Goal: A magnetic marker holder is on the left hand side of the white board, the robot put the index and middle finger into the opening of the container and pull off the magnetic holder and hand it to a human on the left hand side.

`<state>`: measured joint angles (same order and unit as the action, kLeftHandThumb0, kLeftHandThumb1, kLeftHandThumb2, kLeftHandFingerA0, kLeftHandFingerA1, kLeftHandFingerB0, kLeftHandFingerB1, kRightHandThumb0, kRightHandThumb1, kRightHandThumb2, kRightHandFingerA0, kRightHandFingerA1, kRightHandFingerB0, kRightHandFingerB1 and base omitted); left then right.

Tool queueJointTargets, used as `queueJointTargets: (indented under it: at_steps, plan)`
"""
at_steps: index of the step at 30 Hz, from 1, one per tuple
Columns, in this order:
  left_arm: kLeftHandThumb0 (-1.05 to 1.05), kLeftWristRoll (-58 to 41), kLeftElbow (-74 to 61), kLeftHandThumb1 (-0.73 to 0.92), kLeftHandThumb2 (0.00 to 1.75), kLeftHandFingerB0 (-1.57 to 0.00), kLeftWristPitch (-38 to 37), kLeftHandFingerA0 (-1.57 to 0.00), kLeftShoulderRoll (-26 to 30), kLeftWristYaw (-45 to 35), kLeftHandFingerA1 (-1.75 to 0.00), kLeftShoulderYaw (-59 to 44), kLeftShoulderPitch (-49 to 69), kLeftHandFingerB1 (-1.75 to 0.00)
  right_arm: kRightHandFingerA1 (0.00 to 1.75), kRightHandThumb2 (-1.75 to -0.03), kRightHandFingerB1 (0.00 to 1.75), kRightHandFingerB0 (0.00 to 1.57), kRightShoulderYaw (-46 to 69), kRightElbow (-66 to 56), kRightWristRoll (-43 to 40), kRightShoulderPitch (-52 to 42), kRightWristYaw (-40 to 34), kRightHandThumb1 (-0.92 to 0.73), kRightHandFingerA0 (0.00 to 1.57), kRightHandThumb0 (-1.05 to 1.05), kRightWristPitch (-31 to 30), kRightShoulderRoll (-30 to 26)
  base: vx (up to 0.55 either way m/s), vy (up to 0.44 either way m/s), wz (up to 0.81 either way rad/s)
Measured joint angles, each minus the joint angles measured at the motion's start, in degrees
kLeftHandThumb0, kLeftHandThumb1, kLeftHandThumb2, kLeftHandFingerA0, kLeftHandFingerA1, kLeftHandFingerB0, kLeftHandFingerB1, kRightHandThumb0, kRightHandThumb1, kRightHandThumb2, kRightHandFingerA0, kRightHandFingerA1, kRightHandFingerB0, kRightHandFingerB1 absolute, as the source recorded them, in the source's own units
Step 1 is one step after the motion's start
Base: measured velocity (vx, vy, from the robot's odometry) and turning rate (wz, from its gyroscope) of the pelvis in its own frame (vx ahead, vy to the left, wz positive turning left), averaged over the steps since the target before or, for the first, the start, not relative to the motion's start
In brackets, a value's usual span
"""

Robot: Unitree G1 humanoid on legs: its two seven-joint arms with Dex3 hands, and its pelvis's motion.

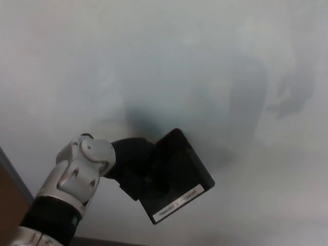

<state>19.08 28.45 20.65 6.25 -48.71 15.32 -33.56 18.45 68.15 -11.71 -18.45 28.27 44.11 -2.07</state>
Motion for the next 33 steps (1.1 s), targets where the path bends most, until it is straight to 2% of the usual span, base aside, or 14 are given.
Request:
queueJointTargets:
  at_steps: [6,8,13,14,15,16,21,23,24,25,26,31,32,33]
  plan:
    - [-0.17,-7.12,-5.38,0.78,0.65,-0.94,4.31,-0.84,-3.50,-3.68,-1.36,-6.69,7.53,-0.79,0.58,-0.61,0.43,0.59,-0.45,0.05,0.15,0.11,-0.15,-0.66,0.86,-0.63,0.01,0.08,0.00,0.000,0.00]
    - [-0.26,-8.52,-7.19,0.76,0.63,-0.91,4.95,-0.90,-4.74,-3.89,-1.11,-7.87,9.65,-0.65,0.57,-0.61,0.43,0.61,-0.49,0.09,0.15,0.17,-0.15,-0.66,0.85,-0.62,0.01,0.09,0.00,0.000,0.00]
    - [-0.37,-13.46,-13.75,0.70,0.61,-0.79,6.81,-0.87,-9.34,-4.29,-0.99,-10.86,17.80,-0.69,0.58,-0.61,0.42,0.61,-0.56,0.42,0.14,0.28,-0.15,-0.67,0.85,-0.60,-0.02,0.14,0.00,0.000,0.00]
    - [-0.48,-14.73,-15.56,0.63,0.61,-0.96,7.26,-1.15,-10.41,-4.34,-0.85,-11.55,20.06,-0.51,0.57,-0.60,0.43,0.61,-0.58,0.51,0.14,0.28,-0.15,-0.66,0.86,-0.58,-0.04,0.15,0.00,0.000,0.00]
    - [-0.48,-15.17,-16.12,0.63,0.61,-0.96,7.41,-1.15,-10.67,-4.34,-0.85,-11.75,20.77,-0.51,0.57,-0.60,0.43,0.61,-0.59,0.55,0.14,0.28,-0.15,-0.66,0.86,-0.58,-0.04,0.15,0.00,0.000,0.00]
    - [-0.41,-16.66,-18.14,0.72,0.61,-0.80,7.94,-1.00,-11.53,-4.36,-1.05,-12.49,23.40,-0.59,0.59,-0.60,0.43,0.62,-0.64,0.67,0.14,0.24,-0.15,-0.65,0.86,-0.59,-0.04,0.16,0.00,0.000,0.00]
    - [-0.43,-20.23,-22.62,0.70,0.61,-0.88,9.06,-1.02,-12.88,-4.35,-1.08,-14.02,29.51,-0.69,0.56,-0.60,0.43,0.63,-0.69,1.05,0.14,0.22,-0.14,-0.65,0.88,-0.62,-0.07,0.18,0.00,0.000,0.00]
    - [-0.45,-22.59,-25.52,0.65,0.59,-0.85,9.63,-1.01,-13.15,-4.36,-0.95,-14.81,33.41,-0.63,0.56,-0.60,0.42,0.63,-0.73,1.25,0.14,0.22,-0.15,-0.65,0.86,-0.62,-0.08,0.18,0.00,0.000,0.00]
    - [-0.54,-23.17,-26.32,0.49,0.86,-0.81,9.77,-1.01,-13.18,-4.36,-0.88,-15.02,34.45,-0.68,0.56,-0.60,0.44,0.62,-0.74,1.32,0.14,0.23,-0.15,-0.65,0.85,-0.60,-0.09,0.18,0.00,0.000,0.00]
    - [-0.54,-24.25,-27.65,0.49,0.86,-0.81,10.03,-1.01,-13.21,-4.38,-0.88,-15.44,36.25,-0.68,0.56,-0.60,0.44,0.62,-0.75,1.40,0.13,0.25,-0.15,-0.65,0.85,-0.60,-0.09,0.18,0.00,0.000,0.00]
    - [-0.41,-25.30,-28.97,0.60,0.58,-0.85,10.28,-1.00,-13.22,-4.45,-0.82,-15.91,38.05,-0.55,0.57,-0.60,0.44,0.63,-0.76,1.48,0.13,0.25,-0.16,-0.64,0.84,-0.60,-0.10,0.18,0.00,0.000,0.00]
    - [-0.34,-29.14,-33.66,0.59,0.57,-0.87,10.88,-0.99,-13.16,-4.74,-1.07,-17.50,44.02,-0.61,0.64,-0.60,0.46,0.65,-0.80,1.61,0.12,0.29,-0.19,-0.65,0.89,-0.60,-0.10,0.18,0.00,0.000,0.00]
    - [-0.43,-29.85,-34.63,0.61,0.59,-0.85,10.93,-0.91,-13.15,-4.82,-1.16,-17.79,45.17,-0.56,0.64,-0.60,0.46,0.63,-0.82,1.64,0.12,0.32,-0.19,-0.64,0.86,-0.62,-0.10,0.17,0.00,0.000,0.00]
    - [-0.39,-30.58,-35.53,0.60,0.58,-0.79,11.01,-0.86,-13.15,-4.91,-0.96,-18.02,46.31,-0.56,0.54,-0.60,0.44,0.62,-0.83,1.67,0.11,0.33,-0.20,-0.66,0.82,-0.54,-0.10,0.17,0.00,0.000,0.00]
